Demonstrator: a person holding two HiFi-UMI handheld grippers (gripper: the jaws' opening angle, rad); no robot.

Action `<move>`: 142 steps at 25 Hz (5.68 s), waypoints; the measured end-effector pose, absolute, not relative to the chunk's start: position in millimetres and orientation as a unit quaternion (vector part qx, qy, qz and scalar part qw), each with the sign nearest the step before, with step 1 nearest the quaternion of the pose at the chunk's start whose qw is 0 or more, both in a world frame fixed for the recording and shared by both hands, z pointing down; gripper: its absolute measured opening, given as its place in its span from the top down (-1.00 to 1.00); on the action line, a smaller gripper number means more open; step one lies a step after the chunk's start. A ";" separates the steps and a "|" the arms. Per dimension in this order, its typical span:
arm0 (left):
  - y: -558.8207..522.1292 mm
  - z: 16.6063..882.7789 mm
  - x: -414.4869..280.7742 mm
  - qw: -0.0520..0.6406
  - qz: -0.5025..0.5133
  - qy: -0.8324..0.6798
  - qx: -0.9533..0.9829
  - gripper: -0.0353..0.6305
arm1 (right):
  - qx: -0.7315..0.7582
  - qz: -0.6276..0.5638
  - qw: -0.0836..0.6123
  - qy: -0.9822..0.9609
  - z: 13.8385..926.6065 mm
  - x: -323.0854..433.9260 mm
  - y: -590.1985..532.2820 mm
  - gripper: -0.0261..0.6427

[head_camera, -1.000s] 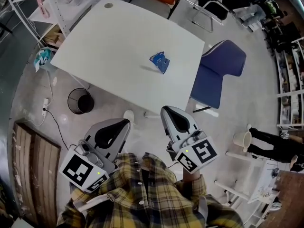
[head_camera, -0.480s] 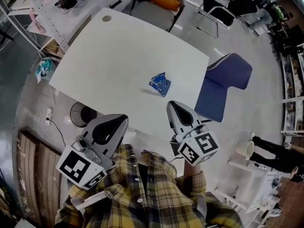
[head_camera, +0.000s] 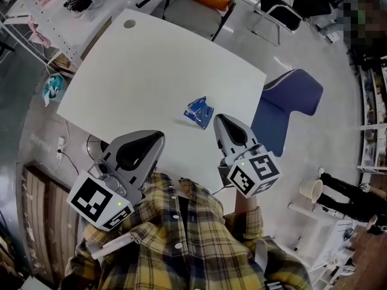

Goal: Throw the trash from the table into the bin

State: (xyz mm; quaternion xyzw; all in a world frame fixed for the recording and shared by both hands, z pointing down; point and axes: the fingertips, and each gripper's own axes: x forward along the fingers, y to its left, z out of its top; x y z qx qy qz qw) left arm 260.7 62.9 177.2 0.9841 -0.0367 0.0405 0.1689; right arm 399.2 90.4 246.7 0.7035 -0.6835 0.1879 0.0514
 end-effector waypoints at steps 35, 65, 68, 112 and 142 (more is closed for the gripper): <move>0.8 215.2 224.0 0.197 0.100 -0.127 0.967 0.90 | 0.638 0.375 0.227 -0.632 468.7 463.8 48.3 0.46; 17.6 213.6 202.6 0.197 0.087 -0.151 0.965 0.90 | 0.637 0.305 0.286 -0.648 442.6 436.6 62.8 0.74; 24.5 213.7 203.6 0.198 0.082 -0.151 0.965 0.90 | 0.629 0.268 0.305 -0.663 423.0 424.5 67.3 0.74; -72.2 267.4 -206.6 0.247 0.049 -0.301 0.920 0.90 | 0.421 0.307 0.219 -0.825 422.5 -106.3 -105.5 0.74; -118.6 561.1 -211.9 0.359 0.036 -0.342 0.868 0.90 | 0.396 0.444 0.264 -0.759 793.9 -132.5 -163.1 0.74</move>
